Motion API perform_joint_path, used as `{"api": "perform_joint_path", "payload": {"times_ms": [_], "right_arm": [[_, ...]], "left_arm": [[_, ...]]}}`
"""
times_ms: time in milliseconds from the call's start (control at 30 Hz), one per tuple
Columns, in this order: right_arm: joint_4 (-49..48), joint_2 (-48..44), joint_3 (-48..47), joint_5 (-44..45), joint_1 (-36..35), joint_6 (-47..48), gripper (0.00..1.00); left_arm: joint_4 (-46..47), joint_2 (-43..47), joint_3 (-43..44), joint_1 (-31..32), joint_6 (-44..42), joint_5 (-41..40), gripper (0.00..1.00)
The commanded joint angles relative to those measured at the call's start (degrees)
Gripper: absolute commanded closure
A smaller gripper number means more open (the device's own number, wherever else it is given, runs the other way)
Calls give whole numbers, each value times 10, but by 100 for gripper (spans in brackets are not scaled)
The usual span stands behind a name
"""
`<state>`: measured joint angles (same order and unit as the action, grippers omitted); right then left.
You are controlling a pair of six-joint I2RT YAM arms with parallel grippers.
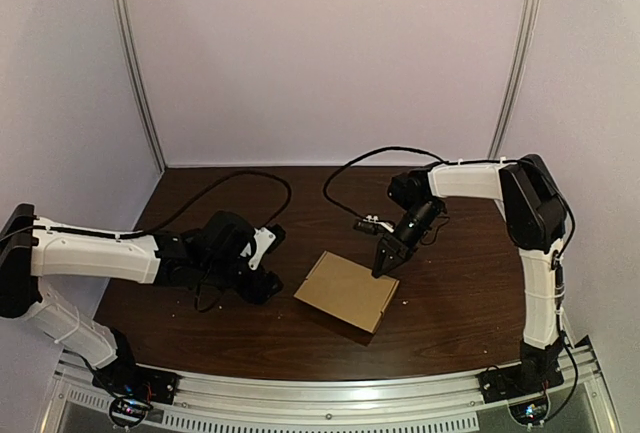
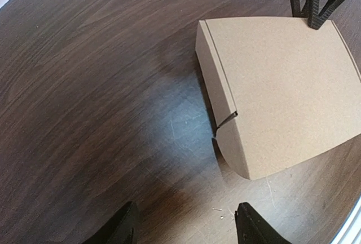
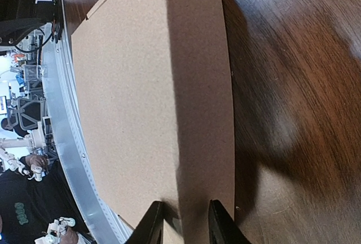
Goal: Fold the paper box
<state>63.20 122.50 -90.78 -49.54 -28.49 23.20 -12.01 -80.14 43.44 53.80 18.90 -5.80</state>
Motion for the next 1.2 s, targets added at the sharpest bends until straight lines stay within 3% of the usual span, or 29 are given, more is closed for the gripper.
{"api": "perform_joint_path", "payload": {"times_ms": [0, 333, 800, 1167], "right_arm": [[-7, 33, -10, -3, 18, -16, 72], [-15, 34, -7, 18, 44, -20, 74], [-19, 34, -8, 73, 89, -16, 73], [1, 66, -26, -4, 159, -19, 76]], "left_arm": [[40, 6, -5, 1, 6, 30, 39], [81, 64, -45, 2, 1, 1, 38], [184, -11, -68, 1, 18, 20, 38], [217, -27, -71, 2, 22, 35, 38]]}}
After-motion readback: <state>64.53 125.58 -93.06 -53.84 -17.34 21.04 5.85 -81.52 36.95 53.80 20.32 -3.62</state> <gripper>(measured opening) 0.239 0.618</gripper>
